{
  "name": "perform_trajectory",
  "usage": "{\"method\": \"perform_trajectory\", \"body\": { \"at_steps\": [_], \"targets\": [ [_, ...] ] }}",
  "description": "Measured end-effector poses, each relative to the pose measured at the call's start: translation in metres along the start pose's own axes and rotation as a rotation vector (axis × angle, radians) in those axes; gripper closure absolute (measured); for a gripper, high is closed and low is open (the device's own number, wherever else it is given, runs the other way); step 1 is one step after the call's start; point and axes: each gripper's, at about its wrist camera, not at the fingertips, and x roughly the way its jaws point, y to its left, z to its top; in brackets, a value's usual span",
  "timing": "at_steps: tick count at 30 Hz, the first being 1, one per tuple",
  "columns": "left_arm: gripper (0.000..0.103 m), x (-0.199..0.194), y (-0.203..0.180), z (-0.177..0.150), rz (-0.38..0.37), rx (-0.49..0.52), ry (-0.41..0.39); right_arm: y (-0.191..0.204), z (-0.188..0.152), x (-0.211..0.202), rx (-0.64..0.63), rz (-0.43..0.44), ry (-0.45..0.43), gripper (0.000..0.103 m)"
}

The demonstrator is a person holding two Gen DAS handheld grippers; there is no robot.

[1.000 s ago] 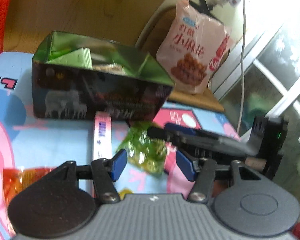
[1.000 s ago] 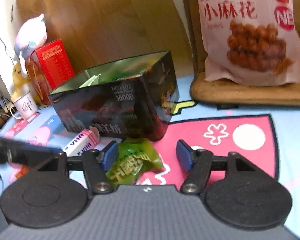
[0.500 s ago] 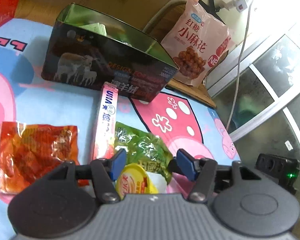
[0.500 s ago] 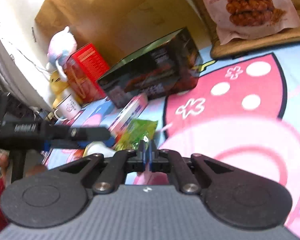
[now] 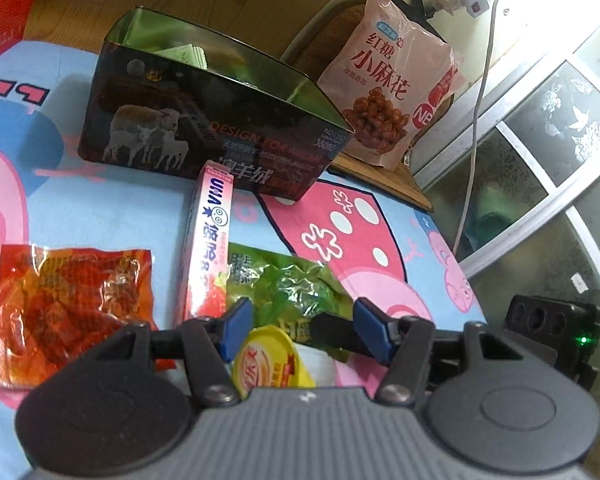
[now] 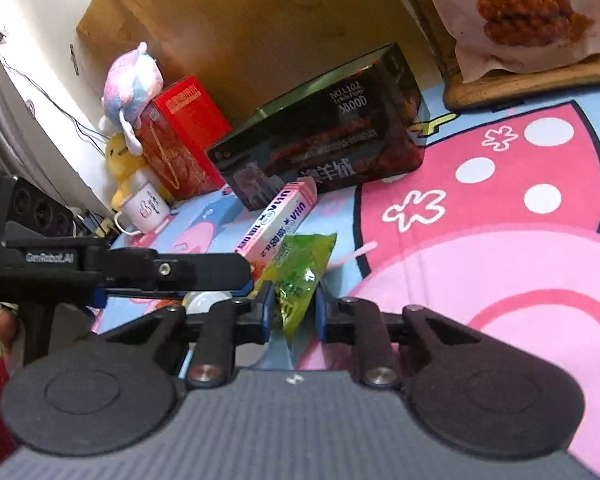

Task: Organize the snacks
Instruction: 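Lift the green jelly bag into the tin box and release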

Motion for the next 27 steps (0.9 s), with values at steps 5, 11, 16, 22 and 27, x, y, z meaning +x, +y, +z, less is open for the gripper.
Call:
{"method": "perform_trajectory", "body": {
  "at_steps": [5,11,16,22,27],
  "targets": [
    [0.04,-0.013,0.01,0.002,-0.033,-0.033,-0.026,-0.011,0.002,-0.016,0.113,0.032,-0.071,0.082],
    [0.037,-0.032,0.017,0.01,-0.136,-0.083,-0.073,-0.009,0.015,-0.035,0.175,0.101,-0.133,0.082],
    [0.042,-0.036,0.007,0.024,-0.163,-0.049,-0.093,0.005,0.032,-0.026,0.175,0.176,-0.143,0.082],
    [0.042,-0.046,0.003,0.068,-0.082,0.007,-0.175,0.028,0.071,0.0,0.081,0.175,-0.184,0.082],
    [0.038,-0.032,0.002,0.118,0.01,0.035,-0.223,0.036,0.11,0.03,-0.035,0.078,-0.238,0.08]
  ]
}}
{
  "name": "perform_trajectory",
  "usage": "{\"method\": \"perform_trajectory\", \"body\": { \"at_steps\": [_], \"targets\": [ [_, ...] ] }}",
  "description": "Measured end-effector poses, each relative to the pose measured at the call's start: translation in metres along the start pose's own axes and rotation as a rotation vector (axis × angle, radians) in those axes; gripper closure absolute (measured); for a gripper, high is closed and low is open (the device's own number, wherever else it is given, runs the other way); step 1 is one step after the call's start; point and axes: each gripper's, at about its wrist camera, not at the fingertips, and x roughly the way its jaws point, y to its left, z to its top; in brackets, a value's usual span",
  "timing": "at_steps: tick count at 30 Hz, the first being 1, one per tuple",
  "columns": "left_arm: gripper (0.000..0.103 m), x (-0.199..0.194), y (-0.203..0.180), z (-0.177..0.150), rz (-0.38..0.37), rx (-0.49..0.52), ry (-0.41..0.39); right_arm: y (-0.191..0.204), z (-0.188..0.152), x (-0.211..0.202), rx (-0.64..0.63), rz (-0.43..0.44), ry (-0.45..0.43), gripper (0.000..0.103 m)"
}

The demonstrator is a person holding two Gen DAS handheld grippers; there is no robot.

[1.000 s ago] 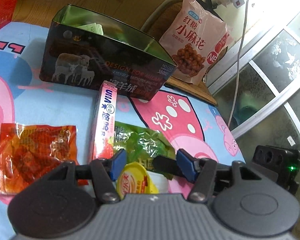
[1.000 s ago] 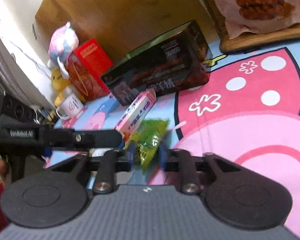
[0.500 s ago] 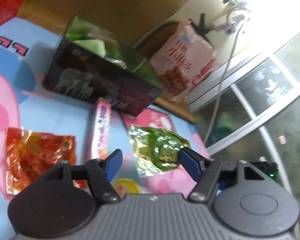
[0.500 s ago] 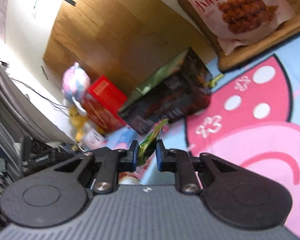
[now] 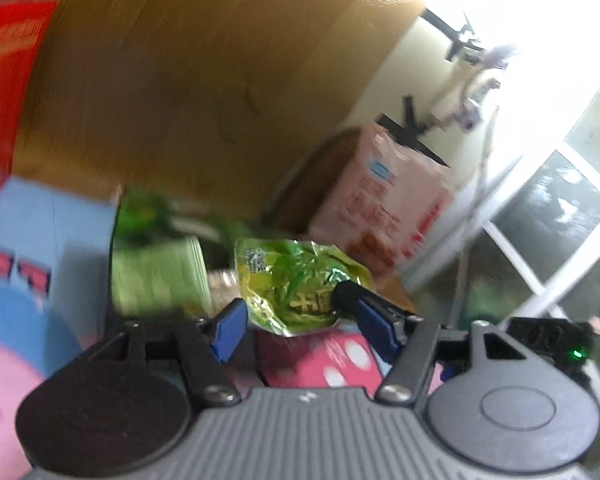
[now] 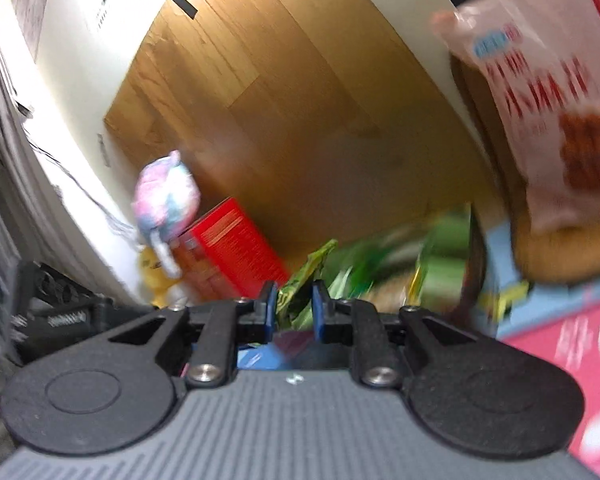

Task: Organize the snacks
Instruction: 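Lift the green jelly bag into the tin box and release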

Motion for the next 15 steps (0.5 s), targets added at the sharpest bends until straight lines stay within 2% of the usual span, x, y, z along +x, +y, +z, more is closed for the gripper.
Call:
{"method": "perform_trajectory", "body": {
  "at_steps": [1,2,3,4,5,9,12,15],
  "targets": [
    [0.038,0.009,0.0,0.005,0.035,0.01,-0.003,0.0,0.004,0.01,-0.038,-0.037,-0.008,0.078],
    [0.038,0.015,0.002,0.009,0.061,0.012,0.0,-0.001,0.006,0.018,-0.078,-0.083,-0.011,0.073],
    [0.038,0.019,0.004,0.01,0.075,0.003,0.007,-0.002,0.007,0.026,-0.134,-0.154,-0.013,0.057],
    [0.038,0.019,0.008,0.008,0.063,-0.012,0.015,-0.004,0.006,0.031,-0.179,-0.221,-0.015,0.052],
    [0.038,0.016,0.012,0.004,0.035,-0.019,0.019,-0.006,0.004,0.031,-0.199,-0.273,-0.024,0.051],
    [0.038,-0.007,0.023,-0.021,0.018,-0.004,0.009,-0.015,-0.011,0.001,-0.164,-0.248,-0.064,0.051],
    [0.038,-0.02,0.03,-0.04,0.021,-0.011,0.014,-0.013,-0.027,-0.02,-0.122,-0.197,-0.055,0.049],
    [0.038,-0.032,0.039,-0.06,0.029,-0.056,0.011,0.002,-0.044,-0.016,-0.11,-0.128,0.069,0.043]
  ]
}}
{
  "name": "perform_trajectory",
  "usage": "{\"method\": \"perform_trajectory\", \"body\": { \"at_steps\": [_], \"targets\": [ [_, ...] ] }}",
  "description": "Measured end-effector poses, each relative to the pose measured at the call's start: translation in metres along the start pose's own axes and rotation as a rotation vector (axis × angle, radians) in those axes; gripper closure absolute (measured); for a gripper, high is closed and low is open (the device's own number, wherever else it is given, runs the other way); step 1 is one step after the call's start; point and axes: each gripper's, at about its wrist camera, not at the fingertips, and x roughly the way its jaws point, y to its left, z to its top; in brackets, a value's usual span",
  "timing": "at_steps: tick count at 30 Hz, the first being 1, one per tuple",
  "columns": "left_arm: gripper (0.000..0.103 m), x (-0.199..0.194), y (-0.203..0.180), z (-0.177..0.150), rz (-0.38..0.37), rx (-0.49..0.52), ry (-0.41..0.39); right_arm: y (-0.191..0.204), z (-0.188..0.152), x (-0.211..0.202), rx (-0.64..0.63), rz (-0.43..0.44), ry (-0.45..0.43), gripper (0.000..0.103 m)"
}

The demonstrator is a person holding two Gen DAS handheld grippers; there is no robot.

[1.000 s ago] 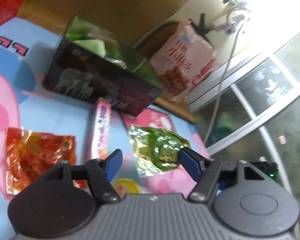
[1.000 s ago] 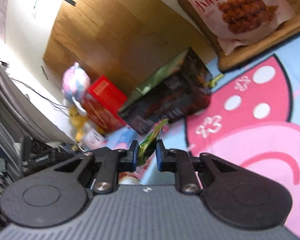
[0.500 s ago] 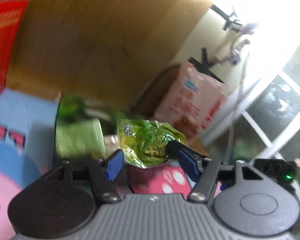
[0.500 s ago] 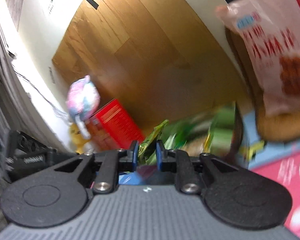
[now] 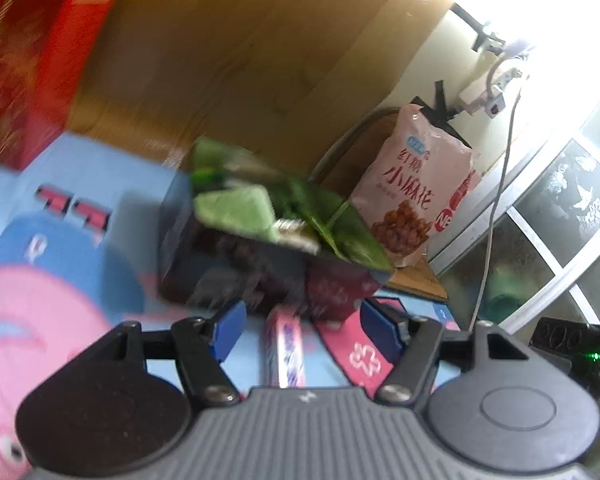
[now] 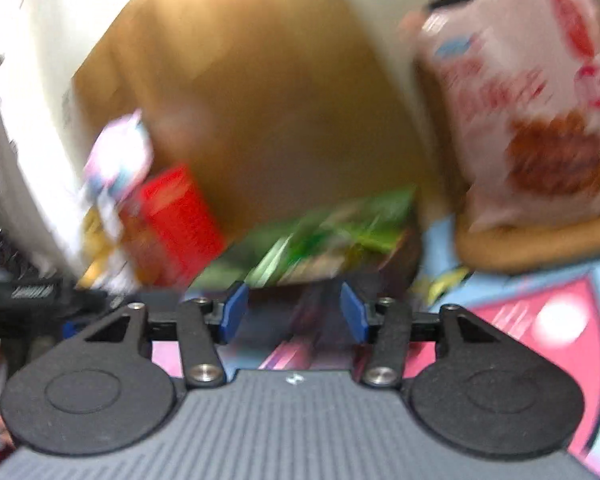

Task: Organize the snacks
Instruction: 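Lift the green jelly bag into the tin box and release, then grasp the pink UHA candy stick with the right tool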

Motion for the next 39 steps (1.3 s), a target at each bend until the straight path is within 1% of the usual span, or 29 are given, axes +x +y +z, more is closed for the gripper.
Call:
{"method": "perform_trajectory", "body": {
  "at_steps": [1,3,6,7,8,9,10,12,14,15,16,18,20,22,25,29,31,32,34,35,37,39],
  "targets": [
    [0.038,-0.003,0.003,-0.005,0.0,-0.018,0.0,0.008,-0.005,0.005,-0.025,0.016,0.05,0.04],
    [0.038,-0.007,0.008,-0.015,0.001,-0.048,-0.002,0.028,-0.013,0.018,-0.105,0.015,0.126,0.029],
    [0.038,-0.01,0.014,-0.027,0.008,-0.071,0.004,0.048,-0.028,0.043,-0.224,-0.015,0.238,0.028],
    [0.038,-0.01,0.015,-0.03,0.017,-0.073,0.009,0.049,-0.031,0.05,-0.229,-0.024,0.271,0.029],
    [0.038,-0.01,0.016,-0.033,0.026,-0.073,0.014,0.047,-0.032,0.058,-0.223,-0.029,0.3,0.034],
    [0.038,-0.012,0.017,-0.035,0.03,-0.072,0.016,0.046,-0.035,0.063,-0.224,-0.027,0.327,0.044],
    [0.038,-0.013,0.018,-0.037,0.031,-0.074,0.016,0.046,-0.038,0.065,-0.24,-0.029,0.334,0.047],
    [0.038,-0.016,0.02,-0.039,0.028,-0.078,0.016,0.045,-0.035,0.06,-0.269,-0.023,0.331,0.062],
    [0.038,-0.017,0.022,-0.041,0.026,-0.083,0.016,0.044,-0.03,0.054,-0.298,-0.051,0.327,0.073],
    [0.038,-0.017,0.023,-0.042,0.025,-0.085,0.017,0.043,-0.03,0.048,-0.33,-0.07,0.323,0.077],
    [0.038,-0.016,0.024,-0.043,0.025,-0.087,0.019,0.041,-0.029,0.042,-0.358,-0.087,0.319,0.078],
    [0.038,-0.013,0.025,-0.046,0.031,-0.089,0.027,0.035,-0.03,0.033,-0.416,-0.123,0.315,0.079],
    [0.036,-0.013,0.024,-0.048,0.034,-0.082,0.021,0.033,-0.032,0.028,-0.497,-0.182,0.307,0.079],
    [0.036,-0.014,0.023,-0.048,0.033,-0.081,0.022,0.029,-0.036,0.019,-0.549,-0.207,0.297,0.079],
    [0.036,-0.015,0.022,-0.047,0.027,-0.086,0.027,0.023,-0.04,0.01,-0.561,-0.202,0.284,0.078],
    [0.036,-0.014,0.017,-0.045,0.016,-0.079,0.033,0.019,-0.051,0.006,-0.543,-0.191,0.265,0.074],
    [0.036,-0.012,0.012,-0.042,0.011,-0.071,0.038,0.018,-0.057,0.008,-0.532,-0.187,0.25,0.074],
    [0.036,-0.011,0.01,-0.04,0.008,-0.065,0.042,0.02,-0.059,0.006,-0.528,-0.184,0.234,0.076],
    [0.036,-0.006,0.002,-0.035,0.003,-0.045,0.052,0.02,-0.062,0.004,-0.526,-0.178,0.213,0.078],
    [0.031,-0.003,-0.003,-0.033,0.001,-0.032,0.058,0.02,-0.064,0.003,-0.534,-0.174,0.204,0.078],
    [0.025,0.004,-0.013,-0.028,-0.004,0.001,0.064,0.022,-0.067,0.001,-0.564,-0.164,0.193,0.078],
    [0.024,0.014,-0.024,-0.025,-0.005,0.036,0.074,0.025,-0.068,-0.004,-0.588,-0.132,0.188,0.078]
  ]
}}
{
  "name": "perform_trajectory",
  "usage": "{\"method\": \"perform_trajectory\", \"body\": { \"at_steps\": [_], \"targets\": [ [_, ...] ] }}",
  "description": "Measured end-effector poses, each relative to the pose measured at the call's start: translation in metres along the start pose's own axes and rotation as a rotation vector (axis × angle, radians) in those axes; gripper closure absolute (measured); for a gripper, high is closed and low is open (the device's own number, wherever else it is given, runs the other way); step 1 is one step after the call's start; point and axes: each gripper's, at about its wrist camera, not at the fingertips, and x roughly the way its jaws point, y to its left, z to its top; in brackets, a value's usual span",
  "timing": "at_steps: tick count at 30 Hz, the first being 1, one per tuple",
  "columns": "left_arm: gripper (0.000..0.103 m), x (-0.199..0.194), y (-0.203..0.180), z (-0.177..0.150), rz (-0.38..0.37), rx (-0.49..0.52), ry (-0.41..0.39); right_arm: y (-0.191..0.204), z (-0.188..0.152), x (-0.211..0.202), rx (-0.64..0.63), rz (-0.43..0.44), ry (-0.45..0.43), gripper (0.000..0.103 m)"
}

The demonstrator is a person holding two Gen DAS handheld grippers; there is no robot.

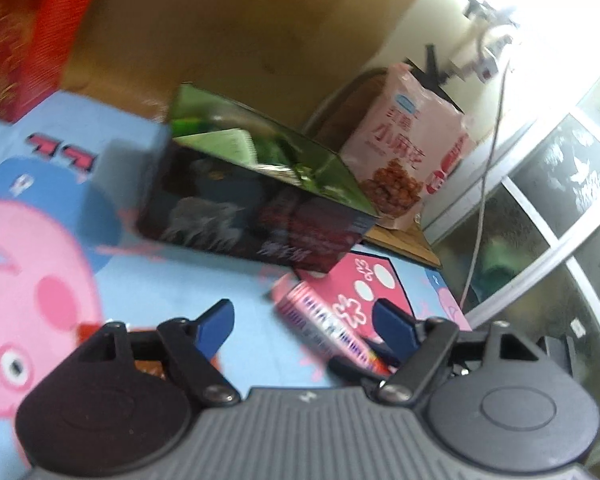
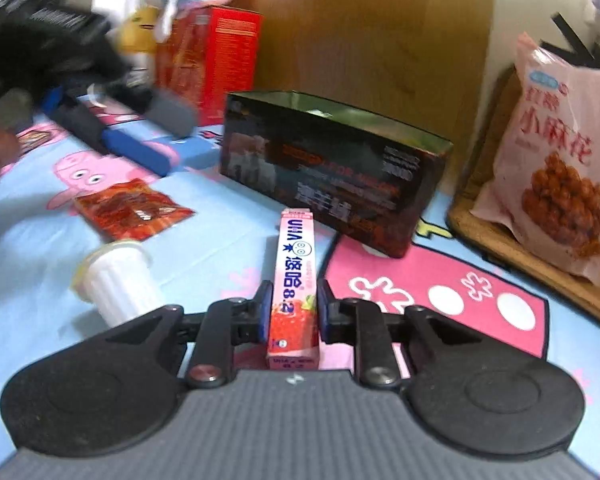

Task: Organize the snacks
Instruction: 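Grasp the pink UHA candy stick with the right tool, then carry the candy stick into the tin box and release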

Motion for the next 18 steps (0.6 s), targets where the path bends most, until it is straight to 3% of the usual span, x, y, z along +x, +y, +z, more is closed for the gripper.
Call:
{"method": "perform_trajectory", "body": {
  "at_steps": [2,5,10,12,14,15,17,18],
  "targets": [
    [0.023,0.011,-0.006,0.005,0.014,0.025,0.013,0.003,-0.001,-0.004,-0.027,0.027,-0.015,0.077],
    [0.023,0.029,-0.008,0.013,0.039,0.049,0.034,0.004,-0.003,-0.013,-0.057,0.002,-0.029,0.052],
    [0.023,0.059,-0.005,0.024,0.059,0.065,0.078,-0.004,-0.014,-0.034,0.023,-0.003,-0.023,0.052],
    [0.028,0.07,-0.008,0.023,0.062,0.089,0.099,-0.005,-0.02,-0.039,0.068,0.009,-0.016,0.053],
    [0.042,0.082,-0.008,0.019,0.06,0.096,0.136,-0.005,-0.025,-0.039,0.113,0.025,-0.004,0.061],
    [0.043,0.084,-0.008,0.016,0.056,0.101,0.136,-0.003,-0.026,-0.038,0.129,0.033,-0.002,0.068],
    [0.065,0.085,-0.012,0.01,0.053,0.13,0.148,0.0,-0.027,-0.035,0.145,0.038,-0.005,0.073],
    [0.065,0.083,-0.012,0.008,0.061,0.131,0.141,-0.001,-0.025,-0.034,0.153,0.036,-0.01,0.078]
  ]
}}
